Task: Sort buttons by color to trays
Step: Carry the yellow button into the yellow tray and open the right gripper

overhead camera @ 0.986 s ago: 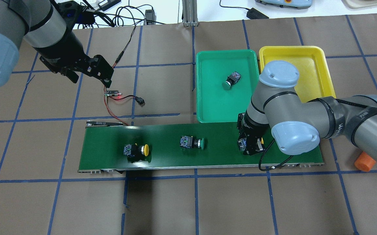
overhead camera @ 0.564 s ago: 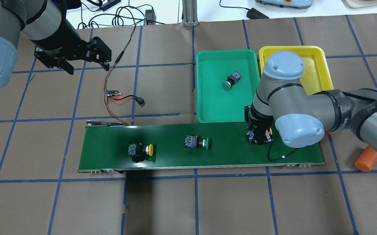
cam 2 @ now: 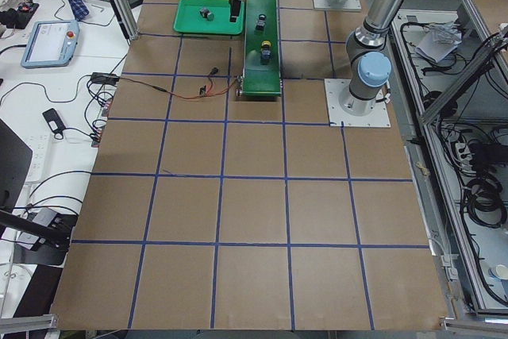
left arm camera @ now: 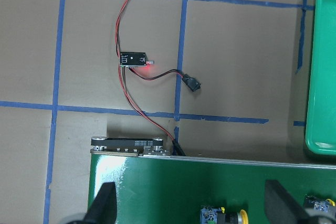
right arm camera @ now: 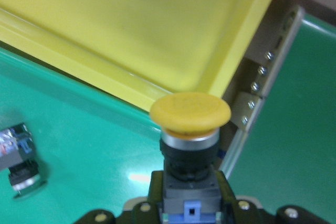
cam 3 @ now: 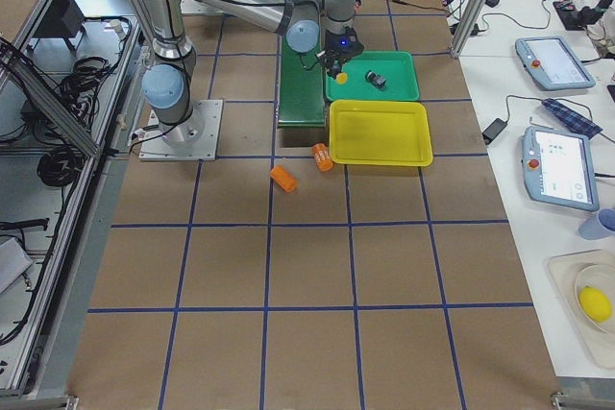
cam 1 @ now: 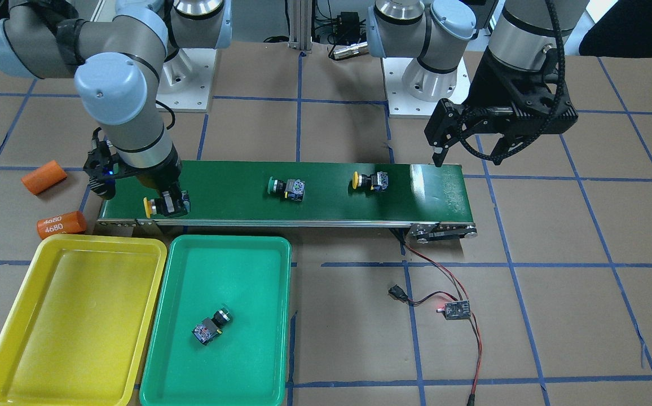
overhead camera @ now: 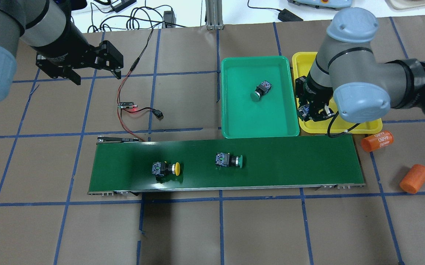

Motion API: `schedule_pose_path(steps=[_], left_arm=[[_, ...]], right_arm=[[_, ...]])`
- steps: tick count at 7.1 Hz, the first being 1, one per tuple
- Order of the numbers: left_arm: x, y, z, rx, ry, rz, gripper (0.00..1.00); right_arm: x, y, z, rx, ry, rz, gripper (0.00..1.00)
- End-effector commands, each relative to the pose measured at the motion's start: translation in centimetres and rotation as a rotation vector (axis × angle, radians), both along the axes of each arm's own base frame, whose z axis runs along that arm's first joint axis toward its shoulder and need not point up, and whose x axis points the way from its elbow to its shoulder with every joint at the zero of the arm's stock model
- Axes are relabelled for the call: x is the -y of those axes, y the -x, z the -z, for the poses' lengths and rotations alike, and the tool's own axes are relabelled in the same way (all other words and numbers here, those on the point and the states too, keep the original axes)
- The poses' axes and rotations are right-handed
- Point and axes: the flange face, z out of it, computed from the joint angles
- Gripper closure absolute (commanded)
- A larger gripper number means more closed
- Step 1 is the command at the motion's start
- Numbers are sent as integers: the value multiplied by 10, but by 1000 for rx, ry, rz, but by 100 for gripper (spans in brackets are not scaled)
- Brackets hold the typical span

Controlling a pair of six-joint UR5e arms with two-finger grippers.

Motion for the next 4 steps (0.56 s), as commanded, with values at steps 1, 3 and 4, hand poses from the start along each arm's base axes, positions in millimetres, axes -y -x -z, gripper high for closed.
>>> schedule_pose_path(steps=[1, 3, 4], left_arm=[[-4, -1, -1, 7, 3, 8, 0], [-4, -4, 0, 41, 1, 30, 0], [-4, -4, 0, 41, 1, 30, 0]], right_arm=[[62, 35, 23, 2, 33, -54, 100], [81, 39, 52, 4, -8, -38, 68], [80, 40, 52, 5, -11, -40, 63]])
